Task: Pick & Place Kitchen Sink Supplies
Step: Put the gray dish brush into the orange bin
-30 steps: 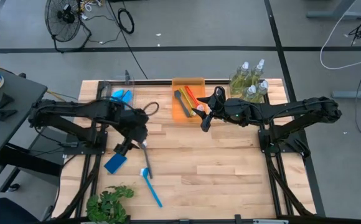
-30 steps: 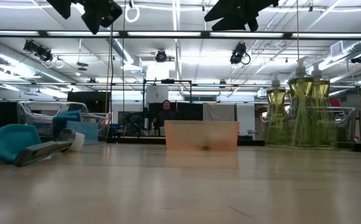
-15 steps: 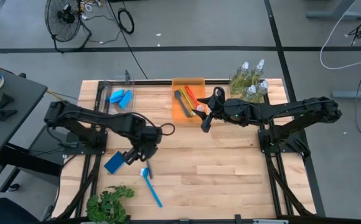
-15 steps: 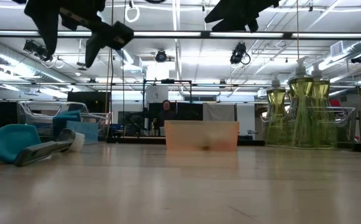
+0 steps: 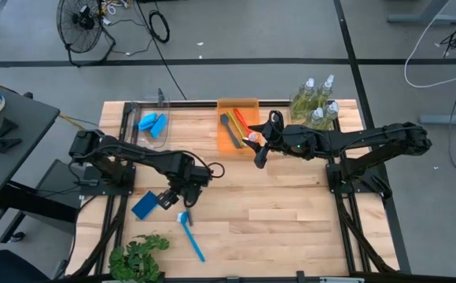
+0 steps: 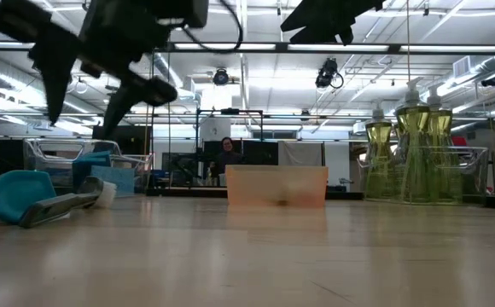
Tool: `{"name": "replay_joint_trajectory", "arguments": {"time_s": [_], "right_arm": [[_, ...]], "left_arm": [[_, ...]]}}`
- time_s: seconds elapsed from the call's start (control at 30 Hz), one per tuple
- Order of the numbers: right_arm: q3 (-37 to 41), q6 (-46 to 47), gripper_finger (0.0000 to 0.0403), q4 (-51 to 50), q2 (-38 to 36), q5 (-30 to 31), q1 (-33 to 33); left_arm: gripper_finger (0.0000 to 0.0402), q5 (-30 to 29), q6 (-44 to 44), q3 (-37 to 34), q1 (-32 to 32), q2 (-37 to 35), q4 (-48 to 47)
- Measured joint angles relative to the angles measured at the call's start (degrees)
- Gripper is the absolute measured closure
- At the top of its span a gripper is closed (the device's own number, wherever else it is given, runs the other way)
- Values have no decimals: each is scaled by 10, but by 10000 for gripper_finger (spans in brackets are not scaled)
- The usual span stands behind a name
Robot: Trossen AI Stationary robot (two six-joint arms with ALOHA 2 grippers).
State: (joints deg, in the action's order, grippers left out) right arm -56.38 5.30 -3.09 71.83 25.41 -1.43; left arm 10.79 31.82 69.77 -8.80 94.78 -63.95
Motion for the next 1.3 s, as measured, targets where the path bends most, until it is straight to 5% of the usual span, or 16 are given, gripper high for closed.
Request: {"name": "replay_joint_trajectory", "arguments": {"time_s": [0.43,1.3], "right_arm": [[0,5,163,0,0,0,0],[0,32,163,0,0,7,0]], "left_arm": [[165,-1,-41,-127,34,-3,21],[165,-17,105,-133,35,-1,168]]}}
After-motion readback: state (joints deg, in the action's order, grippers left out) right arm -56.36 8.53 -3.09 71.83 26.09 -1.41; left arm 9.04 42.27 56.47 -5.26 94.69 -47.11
